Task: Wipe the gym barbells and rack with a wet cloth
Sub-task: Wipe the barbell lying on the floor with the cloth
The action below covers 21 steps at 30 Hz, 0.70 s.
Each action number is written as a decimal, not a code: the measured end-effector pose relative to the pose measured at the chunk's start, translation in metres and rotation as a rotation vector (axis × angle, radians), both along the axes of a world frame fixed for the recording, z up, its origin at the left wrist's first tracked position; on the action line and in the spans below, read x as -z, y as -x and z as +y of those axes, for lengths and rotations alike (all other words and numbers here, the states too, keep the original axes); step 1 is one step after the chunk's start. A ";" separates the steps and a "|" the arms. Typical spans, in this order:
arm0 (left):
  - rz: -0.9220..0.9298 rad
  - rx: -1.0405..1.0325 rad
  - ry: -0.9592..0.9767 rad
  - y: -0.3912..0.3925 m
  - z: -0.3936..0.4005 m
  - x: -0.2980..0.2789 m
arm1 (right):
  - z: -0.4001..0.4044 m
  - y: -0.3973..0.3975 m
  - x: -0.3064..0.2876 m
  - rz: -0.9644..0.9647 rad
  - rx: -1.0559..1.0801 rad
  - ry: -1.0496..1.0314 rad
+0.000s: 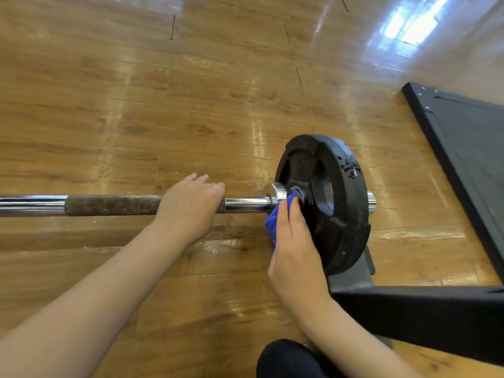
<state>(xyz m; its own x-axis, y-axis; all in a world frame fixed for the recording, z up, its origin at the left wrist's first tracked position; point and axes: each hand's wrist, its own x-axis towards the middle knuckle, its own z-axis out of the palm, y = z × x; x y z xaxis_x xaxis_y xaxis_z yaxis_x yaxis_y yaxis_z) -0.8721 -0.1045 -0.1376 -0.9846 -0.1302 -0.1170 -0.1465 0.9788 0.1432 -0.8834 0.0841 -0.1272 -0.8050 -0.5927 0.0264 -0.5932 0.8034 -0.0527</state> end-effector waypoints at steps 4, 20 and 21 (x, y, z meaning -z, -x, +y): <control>-0.022 -0.021 -0.011 0.000 0.000 0.000 | -0.008 0.011 0.004 0.044 0.005 -0.016; -0.007 -0.039 -0.018 -0.001 0.001 -0.001 | -0.027 0.033 -0.008 -0.296 0.146 0.571; -0.012 -0.036 -0.019 -0.001 0.001 -0.001 | -0.028 0.038 -0.009 -0.263 0.126 0.518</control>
<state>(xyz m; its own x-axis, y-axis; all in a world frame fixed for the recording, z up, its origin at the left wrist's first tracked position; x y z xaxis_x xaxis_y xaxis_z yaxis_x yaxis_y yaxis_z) -0.8714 -0.1037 -0.1367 -0.9778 -0.1631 -0.1317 -0.1833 0.9700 0.1599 -0.9211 0.0563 -0.1183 -0.8871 -0.4552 0.0768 -0.4087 0.6970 -0.5893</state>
